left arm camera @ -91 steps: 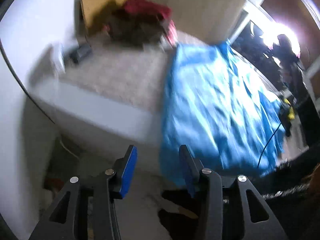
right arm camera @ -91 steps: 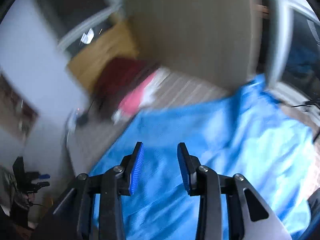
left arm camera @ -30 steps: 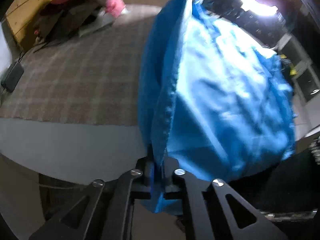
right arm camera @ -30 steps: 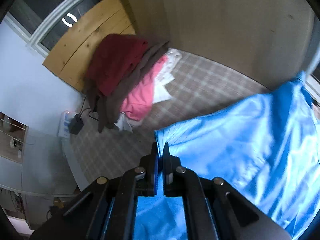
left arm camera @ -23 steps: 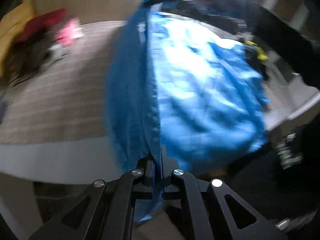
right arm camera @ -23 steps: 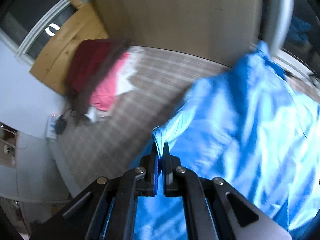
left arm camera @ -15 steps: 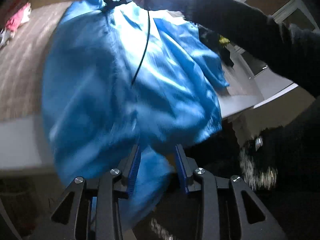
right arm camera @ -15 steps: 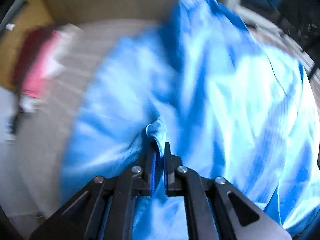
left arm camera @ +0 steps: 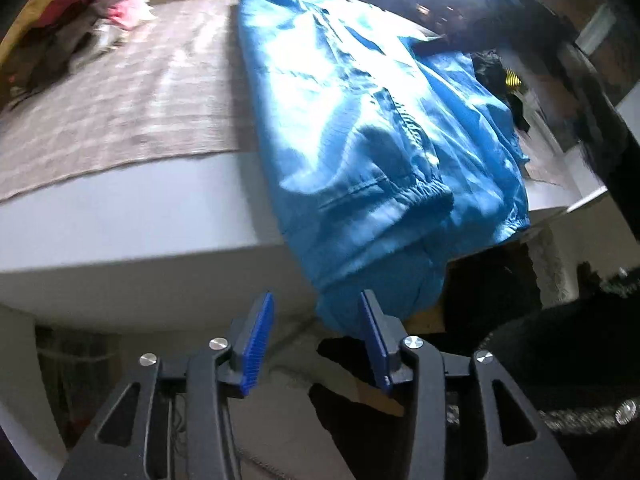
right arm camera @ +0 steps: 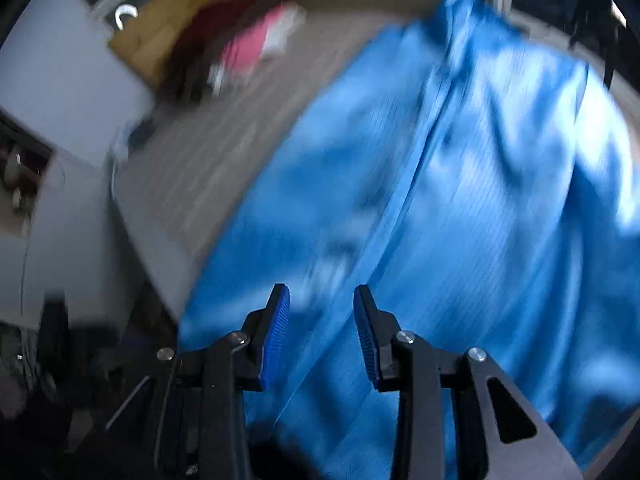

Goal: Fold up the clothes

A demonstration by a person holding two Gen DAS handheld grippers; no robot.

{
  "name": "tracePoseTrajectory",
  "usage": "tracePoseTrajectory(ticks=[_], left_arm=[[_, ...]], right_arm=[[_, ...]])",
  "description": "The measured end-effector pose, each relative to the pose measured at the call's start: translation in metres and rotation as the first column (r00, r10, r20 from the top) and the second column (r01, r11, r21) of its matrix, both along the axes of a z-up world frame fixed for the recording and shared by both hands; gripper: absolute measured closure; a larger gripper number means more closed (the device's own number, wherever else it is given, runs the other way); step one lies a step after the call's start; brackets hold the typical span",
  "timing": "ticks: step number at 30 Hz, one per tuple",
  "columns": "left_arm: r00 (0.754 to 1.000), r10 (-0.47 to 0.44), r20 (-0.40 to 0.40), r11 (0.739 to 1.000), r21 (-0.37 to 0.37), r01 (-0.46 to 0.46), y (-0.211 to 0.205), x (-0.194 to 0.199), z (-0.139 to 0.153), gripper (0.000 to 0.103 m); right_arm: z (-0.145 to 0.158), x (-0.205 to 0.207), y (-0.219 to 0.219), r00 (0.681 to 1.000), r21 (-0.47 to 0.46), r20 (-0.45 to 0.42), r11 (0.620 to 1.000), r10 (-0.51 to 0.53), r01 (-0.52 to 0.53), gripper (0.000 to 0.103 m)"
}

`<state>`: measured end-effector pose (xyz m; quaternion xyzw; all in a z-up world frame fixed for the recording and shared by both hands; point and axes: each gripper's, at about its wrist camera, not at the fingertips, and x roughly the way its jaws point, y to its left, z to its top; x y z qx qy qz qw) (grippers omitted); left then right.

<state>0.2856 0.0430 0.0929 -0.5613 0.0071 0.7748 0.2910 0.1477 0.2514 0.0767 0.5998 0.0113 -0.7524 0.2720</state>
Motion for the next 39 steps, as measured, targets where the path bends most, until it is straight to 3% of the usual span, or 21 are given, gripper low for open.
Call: tracePoseTrajectory(ticks=[3, 7, 11, 12, 13, 14, 16, 18, 21, 23, 27, 30, 32, 34, 35, 39], left_arm=[[1.000, -0.029, 0.002, 1.000, 0.002, 0.029, 0.014, -0.012, -0.010, 0.061], [0.997, -0.072, -0.027, 0.997, 0.001, 0.072, 0.020, -0.020, -0.009, 0.061], [0.998, -0.058, 0.000, 0.996, 0.061, 0.058, 0.016, -0.032, -0.013, 0.065], [0.998, -0.057, -0.005, 0.995, 0.081, 0.057, 0.015, -0.034, -0.012, 0.080], [0.998, -0.068, -0.002, 0.995, 0.079, 0.068, 0.016, -0.036, -0.011, 0.102], [0.997, -0.069, -0.015, 0.996, 0.063, 0.070, 0.013, -0.034, -0.006, 0.102], [0.997, -0.074, -0.039, 0.997, 0.031, 0.075, 0.006, -0.032, 0.004, 0.101], [0.996, -0.075, -0.046, 0.997, -0.002, 0.075, -0.001, -0.029, 0.008, 0.101], [0.997, -0.071, -0.034, 0.996, -0.052, 0.069, -0.012, -0.024, 0.009, 0.077], [0.996, -0.078, -0.034, 0.995, -0.072, 0.075, -0.020, -0.018, 0.016, 0.076], [0.995, -0.090, -0.047, 0.995, -0.051, 0.087, -0.038, -0.002, 0.049, 0.076], [0.992, -0.095, -0.080, 0.995, 0.009, 0.096, -0.042, 0.008, 0.094, 0.072], [0.988, -0.102, -0.119, 0.993, 0.042, 0.108, -0.035, 0.013, 0.119, 0.065], [0.979, -0.134, -0.156, 0.985, 0.086, 0.148, -0.012, 0.014, 0.132, 0.057], [0.973, -0.158, -0.167, 0.977, 0.114, 0.179, 0.004, 0.013, 0.136, 0.056], [0.943, -0.281, -0.179, 0.937, 0.161, 0.310, 0.083, 0.004, 0.123, 0.056]], right_arm=[[-0.037, 0.029, -0.013, 0.996, 0.027, 0.085, 0.999, -0.036, 0.034, 0.070], [-0.064, 0.036, -0.022, 0.985, 0.053, 0.143, 0.994, -0.101, 0.095, 0.070], [-0.071, 0.036, -0.030, 0.977, 0.037, 0.159, 0.990, -0.142, 0.137, 0.070], [-0.071, 0.035, -0.033, 0.978, 0.027, 0.152, 0.989, -0.145, 0.142, 0.078], [-0.070, 0.035, -0.036, 0.978, 0.012, 0.150, 0.989, -0.147, 0.147, 0.087], [-0.071, 0.034, -0.041, 0.973, -0.040, 0.182, 0.988, -0.140, 0.150, 0.101], [-0.071, 0.033, -0.053, 0.963, -0.136, 0.241, 0.978, -0.120, 0.156, 0.101], [-0.071, 0.034, -0.069, 0.973, -0.092, 0.211, 0.990, -0.089, 0.111, 0.100], [-0.070, 0.038, -0.066, 0.972, -0.048, 0.213, 0.993, -0.097, 0.110, 0.098], [-0.049, 0.043, -0.042, 0.969, -0.115, 0.214, 0.982, -0.123, 0.150, 0.089], [0.015, 0.059, 0.038, 0.967, -0.109, 0.038, 0.961, -0.250, 0.253, 0.083], [0.060, 0.072, 0.130, 0.913, 0.001, -0.127, 0.921, -0.387, 0.390, 0.066], [0.088, 0.079, 0.189, 0.860, 0.061, -0.240, 0.877, -0.451, 0.477, 0.066], [0.097, 0.071, 0.217, 0.860, 0.139, -0.310, 0.875, -0.406, 0.463, 0.057], [0.101, 0.066, 0.231, 0.859, 0.178, -0.343, 0.871, -0.380, 0.457, 0.045], [0.083, 0.034, 0.250, 0.882, 0.274, -0.372, 0.874, -0.289, 0.402, 0.042]])
